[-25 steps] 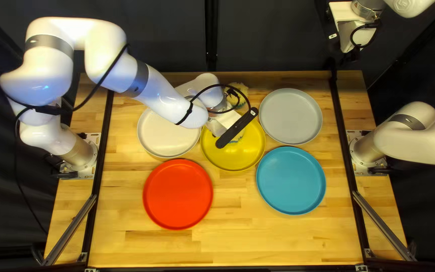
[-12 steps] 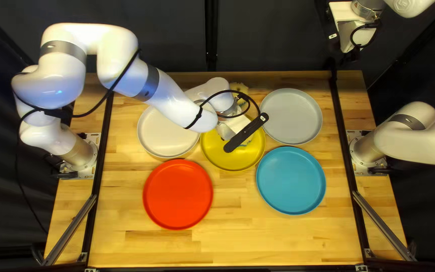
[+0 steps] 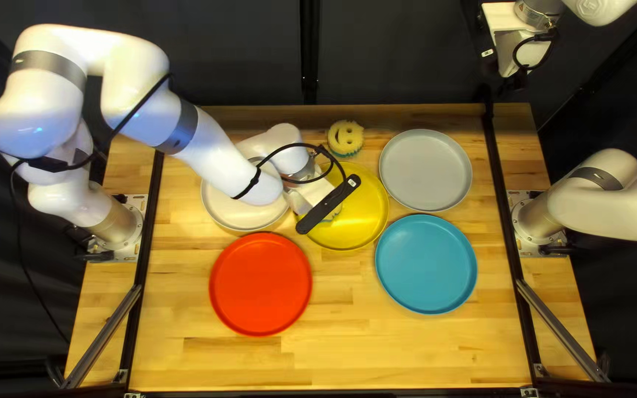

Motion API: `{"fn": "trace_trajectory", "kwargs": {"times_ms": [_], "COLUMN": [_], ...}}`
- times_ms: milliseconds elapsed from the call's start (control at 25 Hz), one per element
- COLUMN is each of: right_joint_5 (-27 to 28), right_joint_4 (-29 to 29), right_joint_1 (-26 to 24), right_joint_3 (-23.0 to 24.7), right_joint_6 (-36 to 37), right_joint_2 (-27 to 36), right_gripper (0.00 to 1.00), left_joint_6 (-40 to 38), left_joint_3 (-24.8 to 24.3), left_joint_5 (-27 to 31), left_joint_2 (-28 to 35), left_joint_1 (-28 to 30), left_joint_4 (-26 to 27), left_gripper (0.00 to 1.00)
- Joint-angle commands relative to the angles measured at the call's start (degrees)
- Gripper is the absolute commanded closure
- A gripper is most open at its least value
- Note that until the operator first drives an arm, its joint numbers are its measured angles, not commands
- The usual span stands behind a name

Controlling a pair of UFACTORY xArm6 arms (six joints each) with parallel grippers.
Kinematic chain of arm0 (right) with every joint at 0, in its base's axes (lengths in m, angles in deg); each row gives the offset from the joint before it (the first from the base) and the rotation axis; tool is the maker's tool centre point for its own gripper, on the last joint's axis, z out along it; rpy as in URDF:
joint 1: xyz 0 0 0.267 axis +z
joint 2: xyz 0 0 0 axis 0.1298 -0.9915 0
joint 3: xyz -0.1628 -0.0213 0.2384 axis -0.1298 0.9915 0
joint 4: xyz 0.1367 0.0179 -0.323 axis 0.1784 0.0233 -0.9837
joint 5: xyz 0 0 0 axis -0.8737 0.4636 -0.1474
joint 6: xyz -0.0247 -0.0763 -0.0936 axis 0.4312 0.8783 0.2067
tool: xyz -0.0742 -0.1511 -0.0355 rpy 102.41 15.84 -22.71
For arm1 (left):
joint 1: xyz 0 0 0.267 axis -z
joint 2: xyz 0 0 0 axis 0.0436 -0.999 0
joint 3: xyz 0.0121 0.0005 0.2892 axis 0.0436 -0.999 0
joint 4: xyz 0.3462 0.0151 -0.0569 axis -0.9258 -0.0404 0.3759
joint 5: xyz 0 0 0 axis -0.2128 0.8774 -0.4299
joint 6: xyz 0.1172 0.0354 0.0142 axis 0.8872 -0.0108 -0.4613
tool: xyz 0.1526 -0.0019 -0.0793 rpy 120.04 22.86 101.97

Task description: Pick up sponge and scrub the plate

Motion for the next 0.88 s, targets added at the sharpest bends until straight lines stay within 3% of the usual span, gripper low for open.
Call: {"fn": "trace_trajectory", "kwargs": {"times_ms": [40,320,440,600,880], "right_joint_5": [0.00,0.00,0.00,0.00,0.00], "right_joint_4": [0.00,0.00,0.00,0.00,0.00], "right_joint_1": [0.00,0.00,0.00,0.00,0.00], "right_joint_3": [0.00,0.00,0.00,0.00,0.00], "right_joint_6": [0.00,0.00,0.00,0.00,0.00], "right_joint_2": [0.00,0.00,0.00,0.00,0.00], "right_gripper": [0.00,0.00,0.00,0.00,0.00], "left_joint_6": [-1.95,-0.45,0.31,1.55,0.79], "left_joint_3": [5.57,16.87,19.42,17.27,8.04], "left_joint_5": [1.81,4.33,4.59,3.53,0.84], "left_joint_2": [-2.60,-10.10,-12.06,-11.25,-5.67], "left_joint_1": [-0.06,-0.62,-0.21,0.62,3.61], "left_joint_4": [-2.78,-3.85,-3.68,-2.57,-1.07], "left_gripper": [1.00,1.00,1.00,1.00,1.00]}}
